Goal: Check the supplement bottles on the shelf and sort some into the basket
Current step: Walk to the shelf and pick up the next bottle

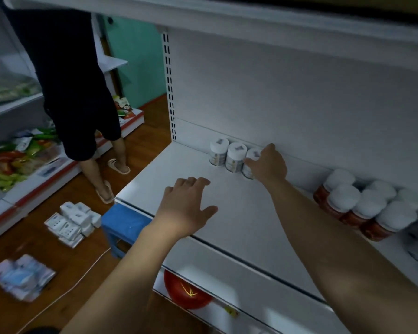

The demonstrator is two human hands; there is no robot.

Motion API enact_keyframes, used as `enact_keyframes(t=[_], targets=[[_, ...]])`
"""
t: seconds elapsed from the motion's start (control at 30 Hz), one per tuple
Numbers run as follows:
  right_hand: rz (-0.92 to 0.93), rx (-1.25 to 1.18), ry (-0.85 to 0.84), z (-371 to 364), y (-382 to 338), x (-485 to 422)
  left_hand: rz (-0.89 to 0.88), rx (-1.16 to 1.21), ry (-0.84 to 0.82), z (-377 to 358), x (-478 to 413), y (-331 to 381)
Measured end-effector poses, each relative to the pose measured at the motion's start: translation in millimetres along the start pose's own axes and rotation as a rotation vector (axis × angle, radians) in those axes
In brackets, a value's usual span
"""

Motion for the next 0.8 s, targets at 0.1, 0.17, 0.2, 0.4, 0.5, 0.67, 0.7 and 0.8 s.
enact_keyframes(t=[0.1,0.17,0.2,0.4,0.5,0.67,0.7,0.8], targets=[[-0.031,-0.024,0.07,-8.0,-1.8,-2.9,-0.031,-0.011,-0.041,-0.3,-5.0,-15.5],[-0.051,-0.06,0.095,-10.5,-1.8,3.1,-0.063,-0.018,-0.071,1.2,-7.2,-24.6],[-0.067,-0.083,0.103,-10.0,-2.1,9.3,-0.083,-0.021,-0.082,2.3,-8.1,-28.2],[-0.098,-0.443,0.049,-1.0,-9.8,87.1,-0.235,0.07,-0.154,11.6,-5.1,-41.6],[-0.022,-0.698,-0.015,1.3,-24.9,139.7,-0.35,0.165,-0.176,19.6,6.3,-41.8],[0.08,-0.863,-0.026,6.9,-53.0,216.1,-0.571,0.437,-0.211,30.1,38.7,-31.5],[0.113,-0.907,-0.029,8.0,-56.0,227.7,-0.602,0.472,-0.214,31.5,46.2,-29.0],[0.176,-1.037,-0.041,14.0,-56.7,252.1,-0.673,0.558,-0.219,34.9,69.2,-21.8]])
Point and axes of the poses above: each hand's wrist, its own x-axis away from the middle knuckle, its own z-axis out of the back of the hand, y = z × x, the point moved 1 cm from there along -x, towards the middle knuckle, and after that the axes turned 15 degrees about -y, right-handed, at the moved point
